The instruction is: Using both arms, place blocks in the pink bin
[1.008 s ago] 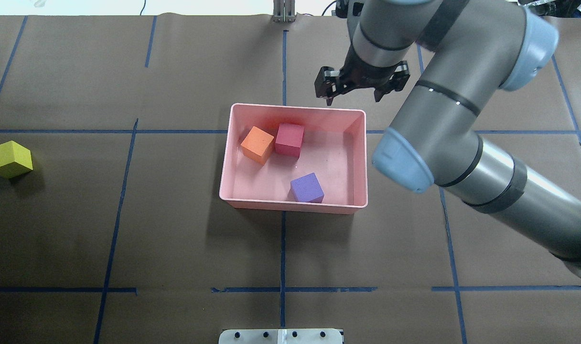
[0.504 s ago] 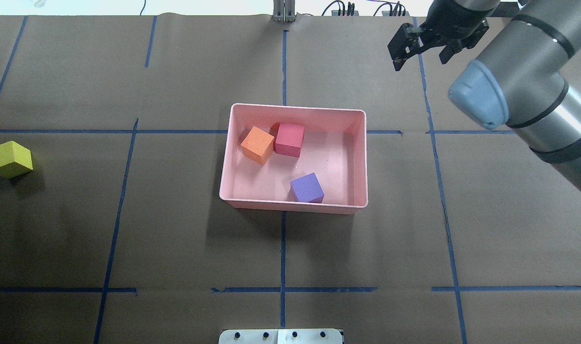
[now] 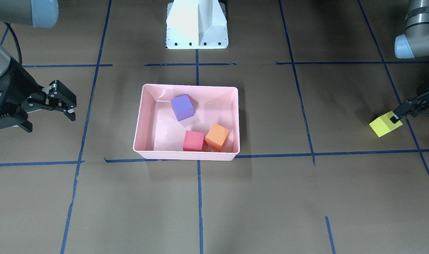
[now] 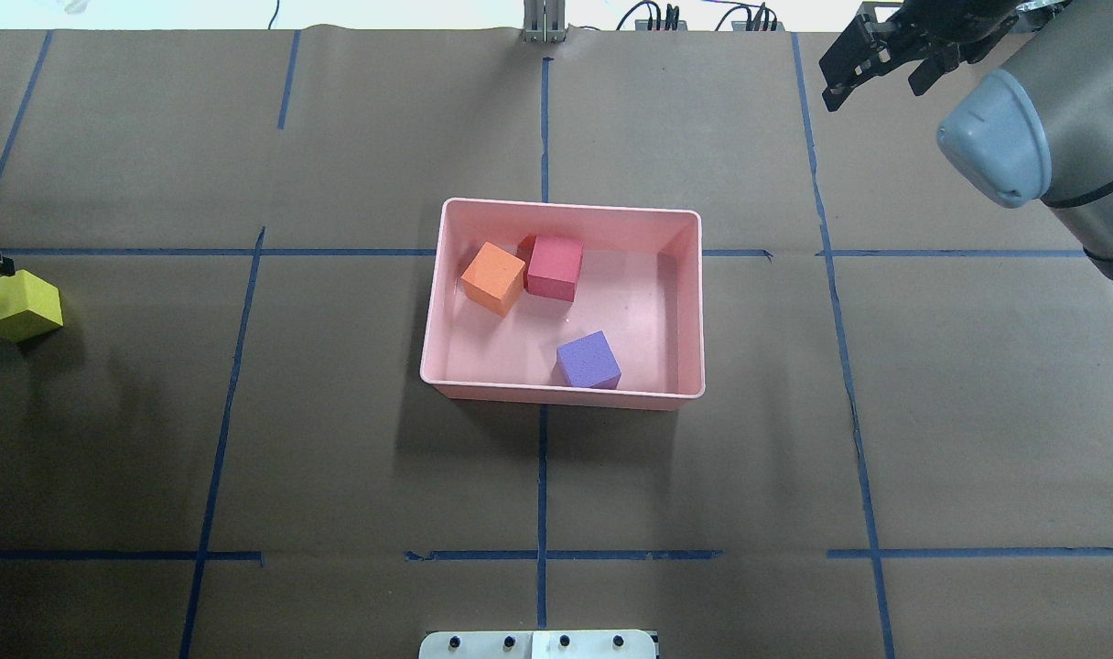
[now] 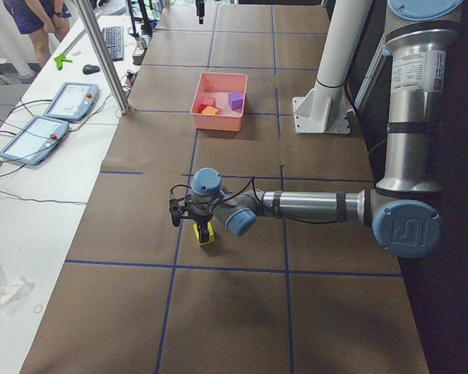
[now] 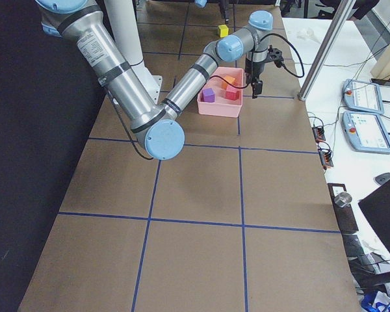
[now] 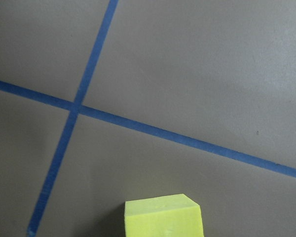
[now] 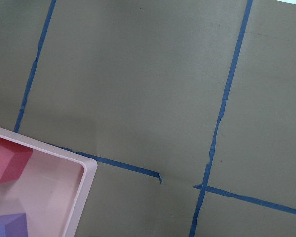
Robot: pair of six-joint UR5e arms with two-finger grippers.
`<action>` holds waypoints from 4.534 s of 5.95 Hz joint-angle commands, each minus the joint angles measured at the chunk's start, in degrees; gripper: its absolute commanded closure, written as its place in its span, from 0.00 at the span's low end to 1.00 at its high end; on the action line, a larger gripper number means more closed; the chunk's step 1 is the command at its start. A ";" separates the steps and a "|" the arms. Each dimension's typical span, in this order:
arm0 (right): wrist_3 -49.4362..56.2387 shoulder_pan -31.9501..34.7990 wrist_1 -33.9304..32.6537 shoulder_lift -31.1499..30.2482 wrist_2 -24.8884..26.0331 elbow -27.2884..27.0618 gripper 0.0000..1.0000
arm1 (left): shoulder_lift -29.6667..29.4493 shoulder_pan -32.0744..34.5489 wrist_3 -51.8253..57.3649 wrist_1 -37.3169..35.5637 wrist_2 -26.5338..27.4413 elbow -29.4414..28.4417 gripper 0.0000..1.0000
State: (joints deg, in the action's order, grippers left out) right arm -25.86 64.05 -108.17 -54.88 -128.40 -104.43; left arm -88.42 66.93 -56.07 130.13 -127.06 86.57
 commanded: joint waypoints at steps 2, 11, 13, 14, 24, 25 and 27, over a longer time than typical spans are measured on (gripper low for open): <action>0.54 0.11 0.24 -1.80 0.08 -0.43 0.00 | -0.79 -2.15 0.35 0.03 0.23 -2.89 0.00; 7.19 2.63 12.69 -16.61 -2.54 -1.83 0.00 | -13.11 -5.67 0.70 -23.01 2.16 8.44 0.66; 19.29 8.69 12.81 -24.18 -5.45 -2.10 0.00 | -32.68 -6.72 -0.18 -48.82 2.69 13.79 0.63; 25.79 11.77 12.81 -28.22 -6.33 -2.01 0.00 | -37.91 -11.16 -4.44 -50.75 3.39 13.36 0.63; 19.97 14.61 18.52 -38.08 -6.52 -1.31 0.00 | -29.20 0.07 39.43 -55.43 7.71 14.00 0.00; 20.75 16.87 18.61 -40.80 -6.51 -1.39 0.00 | -27.70 7.70 52.25 -54.99 2.39 7.53 0.00; 20.93 19.44 18.69 -44.33 -6.43 -1.75 0.00 | -23.58 21.43 69.73 -54.38 -3.27 -2.69 0.00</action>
State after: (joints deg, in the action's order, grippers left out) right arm -5.24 82.52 -89.54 -97.50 -134.89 -106.05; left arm -114.43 82.15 6.40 75.47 -127.95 88.15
